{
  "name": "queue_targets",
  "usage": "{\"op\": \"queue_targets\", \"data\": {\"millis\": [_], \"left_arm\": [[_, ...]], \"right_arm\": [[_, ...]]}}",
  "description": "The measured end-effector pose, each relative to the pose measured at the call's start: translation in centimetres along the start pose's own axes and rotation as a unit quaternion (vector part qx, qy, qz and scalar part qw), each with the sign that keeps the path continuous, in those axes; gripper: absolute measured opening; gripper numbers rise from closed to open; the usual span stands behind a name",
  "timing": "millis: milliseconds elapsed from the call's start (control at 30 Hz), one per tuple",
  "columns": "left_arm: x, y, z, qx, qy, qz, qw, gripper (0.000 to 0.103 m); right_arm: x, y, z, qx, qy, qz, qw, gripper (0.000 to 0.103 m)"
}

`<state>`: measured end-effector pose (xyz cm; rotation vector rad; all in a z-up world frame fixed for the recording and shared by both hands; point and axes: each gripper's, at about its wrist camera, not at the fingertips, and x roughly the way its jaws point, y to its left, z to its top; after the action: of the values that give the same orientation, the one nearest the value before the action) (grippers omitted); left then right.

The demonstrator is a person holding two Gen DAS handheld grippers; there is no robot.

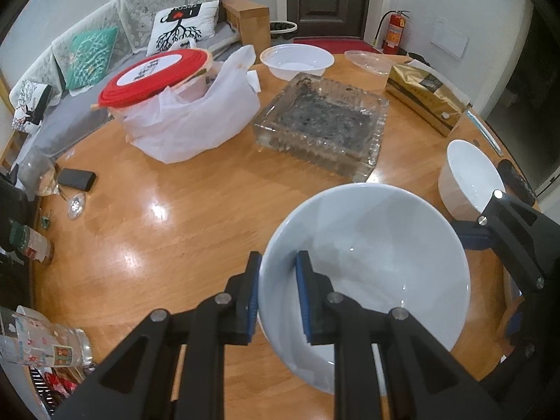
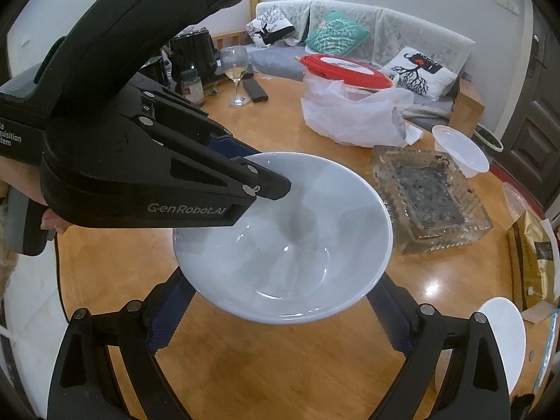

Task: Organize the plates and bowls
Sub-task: 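Lift the white bowl with the left gripper while the right gripper holds the plate stack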

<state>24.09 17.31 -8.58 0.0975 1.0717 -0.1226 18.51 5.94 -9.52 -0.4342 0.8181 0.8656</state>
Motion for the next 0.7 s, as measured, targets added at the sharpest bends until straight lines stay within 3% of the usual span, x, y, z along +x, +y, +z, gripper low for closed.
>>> {"op": "queue_targets", "data": {"millis": [700], "left_arm": [[2.4,0.2,-1.0,0.003,0.025,0.008,0.9997,0.018]], "right_arm": [[1.4,0.3,-0.2,-0.004,0.023,-0.001,1.0,0.092]]}}
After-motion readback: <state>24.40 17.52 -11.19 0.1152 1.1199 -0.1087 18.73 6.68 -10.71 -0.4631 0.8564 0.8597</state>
